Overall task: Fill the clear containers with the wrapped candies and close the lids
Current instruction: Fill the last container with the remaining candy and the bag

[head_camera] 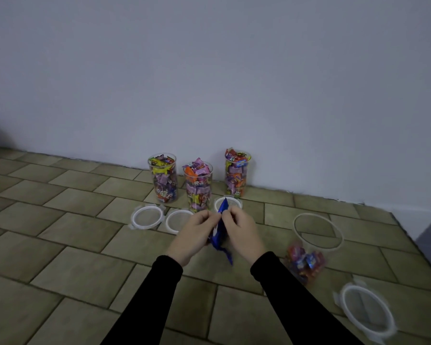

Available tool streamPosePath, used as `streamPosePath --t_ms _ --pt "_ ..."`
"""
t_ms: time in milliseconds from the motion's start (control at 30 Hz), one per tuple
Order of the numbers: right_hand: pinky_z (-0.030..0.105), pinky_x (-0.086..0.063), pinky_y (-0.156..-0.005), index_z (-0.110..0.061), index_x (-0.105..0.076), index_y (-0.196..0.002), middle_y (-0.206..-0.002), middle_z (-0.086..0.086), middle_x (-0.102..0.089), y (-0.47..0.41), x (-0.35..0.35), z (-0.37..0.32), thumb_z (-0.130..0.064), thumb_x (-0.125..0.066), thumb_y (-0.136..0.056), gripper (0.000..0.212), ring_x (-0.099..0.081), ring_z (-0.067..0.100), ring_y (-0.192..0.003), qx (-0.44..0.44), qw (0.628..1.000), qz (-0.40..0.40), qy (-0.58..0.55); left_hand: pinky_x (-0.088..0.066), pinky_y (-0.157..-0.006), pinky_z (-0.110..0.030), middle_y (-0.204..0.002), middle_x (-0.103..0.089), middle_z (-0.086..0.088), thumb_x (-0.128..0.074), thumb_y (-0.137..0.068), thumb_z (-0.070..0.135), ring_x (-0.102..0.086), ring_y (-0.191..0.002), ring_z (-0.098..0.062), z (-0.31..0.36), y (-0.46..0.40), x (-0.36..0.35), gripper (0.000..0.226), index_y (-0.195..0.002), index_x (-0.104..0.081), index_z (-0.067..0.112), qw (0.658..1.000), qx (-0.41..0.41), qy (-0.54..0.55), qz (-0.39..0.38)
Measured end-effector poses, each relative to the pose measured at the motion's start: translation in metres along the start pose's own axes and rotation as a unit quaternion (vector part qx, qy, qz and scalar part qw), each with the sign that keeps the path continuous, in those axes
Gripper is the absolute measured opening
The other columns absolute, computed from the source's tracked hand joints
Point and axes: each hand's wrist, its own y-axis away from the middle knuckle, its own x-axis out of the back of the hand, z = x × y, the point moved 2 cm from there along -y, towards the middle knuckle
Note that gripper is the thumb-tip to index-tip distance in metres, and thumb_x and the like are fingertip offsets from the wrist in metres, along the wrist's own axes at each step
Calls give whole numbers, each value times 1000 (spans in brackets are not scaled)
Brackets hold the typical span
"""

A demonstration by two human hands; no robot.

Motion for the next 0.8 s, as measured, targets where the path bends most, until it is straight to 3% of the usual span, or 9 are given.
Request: streamPosePath --t_ms 100,233,433,600,800 --pt "23 -30 -53 -17 -39 -65 -60 -2 -42 7 11 5 -17 -46 -98 34 -37 4 -52 15 1000 -4 17 -39 -50 -19 -61 -50 5 -46 -101 28 -48 -52 -6 3 -2 -17 26 -84 -54 10 995 -64 -71 12" --pt "30 -31 -56 -9 -45 -74 -69 12 -49 13 20 13 -19 -44 -99 27 -42 15 -60 28 996 -16 86 -36 -58 -35 -62 -47 0 -46 -100 27 -44 -57 -14 -2 -7 -27 31 -79 -50 4 982 -106 -151 25" --pt "22 -31 -50 -23 -34 -65 -62 -7 -42 13 38 12 -23 -44 -99 35 -39 7 -52 26 975 -25 218 -31 -55 -29 -61 -45 0 -49 -98 20 -39 -55 -11 0 -10 -38 29 -71 -42 11 959 -164 -230 29" --pt "27 -25 -55 -25 -30 -66 -65 -8 -39 12 33 14 -23 -42 -99 35 -40 14 -59 18 965 -20 259 -31 -56 -30 -61 -43 5 -49 -98 20 -40 -55 -6 3 -17 -36 34 -67 -34 26 928 -194 -317 7" --pt "30 -33 -59 -18 -42 -75 -73 -2 -49 16 35 15 -21 -43 -98 23 -47 16 -64 21 964 -13 266 -28 -51 -21 -60 -42 5 -48 -97 16 -42 -53 -4 6 -27 -17 35 -67 -34 27 921 -188 -342 5"
